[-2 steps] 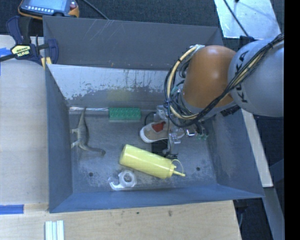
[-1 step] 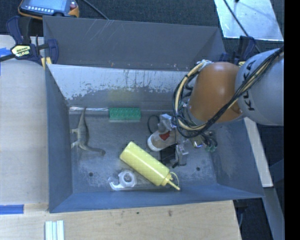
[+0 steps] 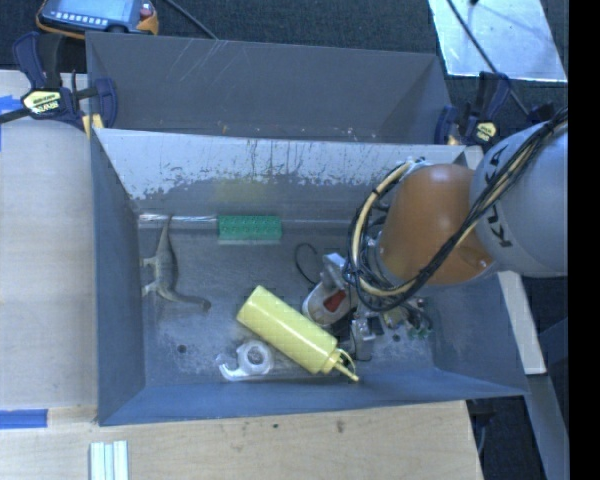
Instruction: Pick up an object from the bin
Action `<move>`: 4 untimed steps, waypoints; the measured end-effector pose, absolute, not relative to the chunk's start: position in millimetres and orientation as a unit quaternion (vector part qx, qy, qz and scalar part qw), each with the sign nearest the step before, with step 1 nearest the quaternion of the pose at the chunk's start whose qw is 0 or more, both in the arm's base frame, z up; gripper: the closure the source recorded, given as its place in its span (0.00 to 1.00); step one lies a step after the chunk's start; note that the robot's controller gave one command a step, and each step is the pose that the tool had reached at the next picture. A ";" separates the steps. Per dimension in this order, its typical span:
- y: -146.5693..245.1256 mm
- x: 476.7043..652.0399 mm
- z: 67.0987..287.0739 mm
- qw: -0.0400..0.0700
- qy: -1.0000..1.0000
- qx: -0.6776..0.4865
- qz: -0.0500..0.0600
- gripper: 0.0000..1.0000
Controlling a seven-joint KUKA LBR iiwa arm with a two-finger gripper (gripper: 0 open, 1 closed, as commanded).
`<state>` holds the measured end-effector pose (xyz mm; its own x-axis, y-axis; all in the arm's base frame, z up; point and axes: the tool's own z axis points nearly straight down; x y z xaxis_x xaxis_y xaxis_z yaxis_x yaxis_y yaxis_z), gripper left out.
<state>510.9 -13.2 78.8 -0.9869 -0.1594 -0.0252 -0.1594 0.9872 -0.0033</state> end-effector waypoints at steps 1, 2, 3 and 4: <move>-3.2 502.8 79.3 0.021 0.977 -0.214 -0.004 1.00; -3.2 502.8 79.3 0.021 0.976 -0.214 -0.004 1.00; 1.4 498.8 122.5 0.000 0.974 -0.227 0.000 1.00; -0.8 520.5 131.9 0.006 0.973 -0.232 -0.001 1.00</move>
Offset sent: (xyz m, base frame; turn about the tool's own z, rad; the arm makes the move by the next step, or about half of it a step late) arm 0.0000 0.0000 0.0000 0.0000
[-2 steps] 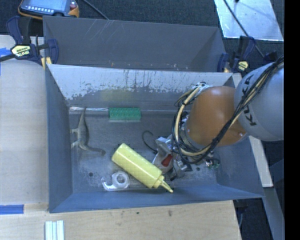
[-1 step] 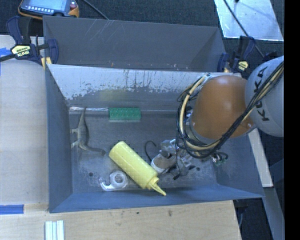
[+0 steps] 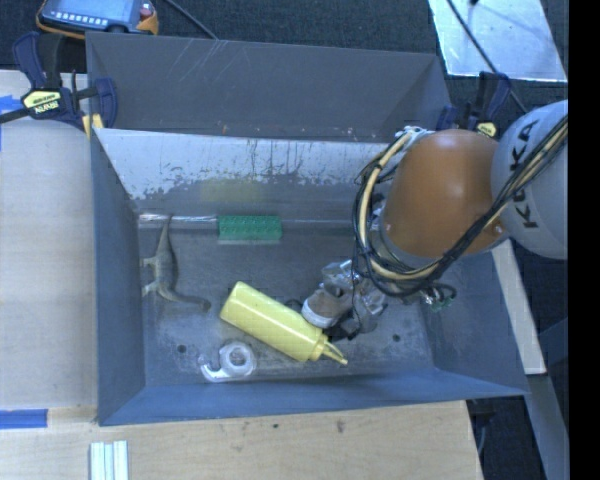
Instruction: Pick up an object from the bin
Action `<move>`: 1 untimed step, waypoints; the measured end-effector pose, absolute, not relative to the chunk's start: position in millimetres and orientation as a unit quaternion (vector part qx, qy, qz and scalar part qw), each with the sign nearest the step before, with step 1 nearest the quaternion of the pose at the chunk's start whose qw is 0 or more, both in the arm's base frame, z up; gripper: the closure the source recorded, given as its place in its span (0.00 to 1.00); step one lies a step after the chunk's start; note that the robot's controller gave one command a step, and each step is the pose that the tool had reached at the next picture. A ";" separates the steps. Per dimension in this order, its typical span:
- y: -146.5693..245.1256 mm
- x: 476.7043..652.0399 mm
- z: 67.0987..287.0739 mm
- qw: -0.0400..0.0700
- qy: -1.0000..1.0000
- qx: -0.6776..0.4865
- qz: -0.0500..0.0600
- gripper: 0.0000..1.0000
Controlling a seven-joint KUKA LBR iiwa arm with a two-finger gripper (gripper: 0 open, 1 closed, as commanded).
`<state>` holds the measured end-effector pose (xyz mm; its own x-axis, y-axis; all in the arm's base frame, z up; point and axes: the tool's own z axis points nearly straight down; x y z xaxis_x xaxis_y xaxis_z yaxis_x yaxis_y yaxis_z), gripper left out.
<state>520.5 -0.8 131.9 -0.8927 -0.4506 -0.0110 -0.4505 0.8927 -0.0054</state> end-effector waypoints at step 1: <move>-0.1 511.7 148.1 -0.005 0.973 -0.230 0.002 1.00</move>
Offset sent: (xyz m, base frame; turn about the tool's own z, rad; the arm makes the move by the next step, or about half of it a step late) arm -0.0124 -0.0218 -0.0619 -0.0791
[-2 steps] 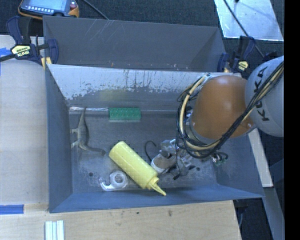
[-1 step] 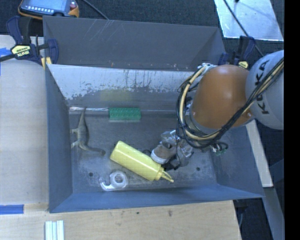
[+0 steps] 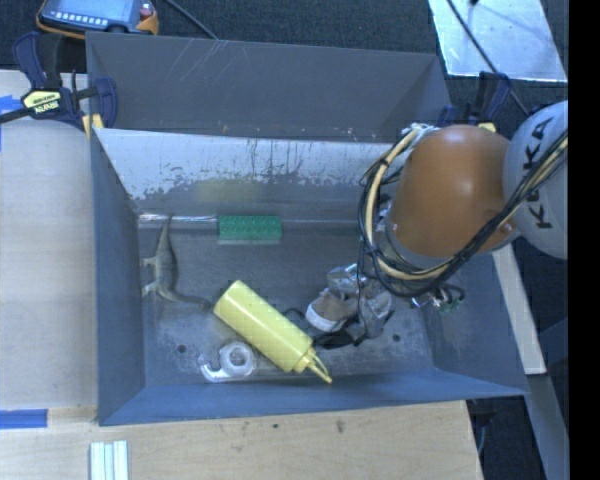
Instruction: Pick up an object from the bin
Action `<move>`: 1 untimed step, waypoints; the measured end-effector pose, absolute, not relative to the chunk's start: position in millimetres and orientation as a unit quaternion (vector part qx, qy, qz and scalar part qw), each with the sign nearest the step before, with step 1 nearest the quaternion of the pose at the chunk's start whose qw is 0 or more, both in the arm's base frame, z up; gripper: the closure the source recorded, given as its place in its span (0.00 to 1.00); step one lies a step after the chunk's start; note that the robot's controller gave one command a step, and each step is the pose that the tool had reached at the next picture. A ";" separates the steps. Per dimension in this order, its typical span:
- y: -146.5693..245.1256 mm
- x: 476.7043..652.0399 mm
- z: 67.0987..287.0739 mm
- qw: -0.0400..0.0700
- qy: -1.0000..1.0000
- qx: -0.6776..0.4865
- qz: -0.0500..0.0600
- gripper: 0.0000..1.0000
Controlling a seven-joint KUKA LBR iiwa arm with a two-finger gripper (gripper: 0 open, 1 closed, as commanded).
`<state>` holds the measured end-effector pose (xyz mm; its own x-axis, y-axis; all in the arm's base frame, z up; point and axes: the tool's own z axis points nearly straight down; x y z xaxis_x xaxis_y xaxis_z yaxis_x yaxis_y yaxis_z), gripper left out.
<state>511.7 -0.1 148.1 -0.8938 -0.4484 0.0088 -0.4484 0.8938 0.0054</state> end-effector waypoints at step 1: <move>-22.0 507.6 66.8 0.001 -0.963 0.269 -0.002 0.00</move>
Offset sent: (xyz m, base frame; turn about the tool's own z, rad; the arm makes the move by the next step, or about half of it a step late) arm 0.0000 0.0000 0.0000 0.0000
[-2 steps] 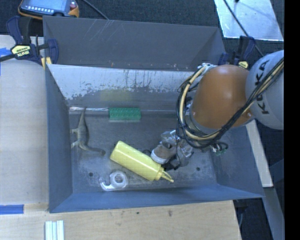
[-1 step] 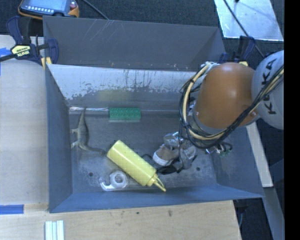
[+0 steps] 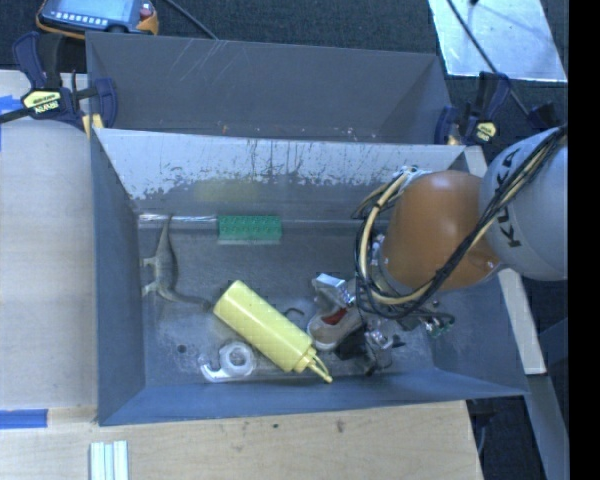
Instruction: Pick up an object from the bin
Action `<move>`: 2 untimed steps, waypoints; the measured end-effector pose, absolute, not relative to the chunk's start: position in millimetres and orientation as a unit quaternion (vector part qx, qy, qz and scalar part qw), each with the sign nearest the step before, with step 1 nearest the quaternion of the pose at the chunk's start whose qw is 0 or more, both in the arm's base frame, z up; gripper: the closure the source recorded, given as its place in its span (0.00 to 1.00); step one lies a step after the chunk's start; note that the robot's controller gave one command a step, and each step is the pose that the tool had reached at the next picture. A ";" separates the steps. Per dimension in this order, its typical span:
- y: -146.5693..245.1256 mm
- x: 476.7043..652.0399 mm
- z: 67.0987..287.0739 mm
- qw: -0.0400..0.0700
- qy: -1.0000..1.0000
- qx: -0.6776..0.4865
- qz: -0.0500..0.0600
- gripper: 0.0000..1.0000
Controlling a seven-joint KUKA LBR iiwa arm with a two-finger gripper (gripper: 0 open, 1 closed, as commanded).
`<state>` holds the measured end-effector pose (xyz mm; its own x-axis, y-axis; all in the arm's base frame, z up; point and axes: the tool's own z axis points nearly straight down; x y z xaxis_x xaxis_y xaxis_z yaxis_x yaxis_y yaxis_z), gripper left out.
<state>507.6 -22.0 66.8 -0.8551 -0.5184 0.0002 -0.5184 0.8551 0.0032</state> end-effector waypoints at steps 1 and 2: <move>-21.6 511.4 73.3 -0.005 -0.963 0.269 0.000 1.00; -21.6 511.4 73.3 -0.005 -0.963 0.269 0.000 1.00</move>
Offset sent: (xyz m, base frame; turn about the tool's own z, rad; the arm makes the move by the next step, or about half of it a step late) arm 0.0000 0.0000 0.0000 0.0000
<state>511.4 -21.6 73.3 -0.8547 -0.5190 -0.0102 -0.5190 0.8548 -0.0035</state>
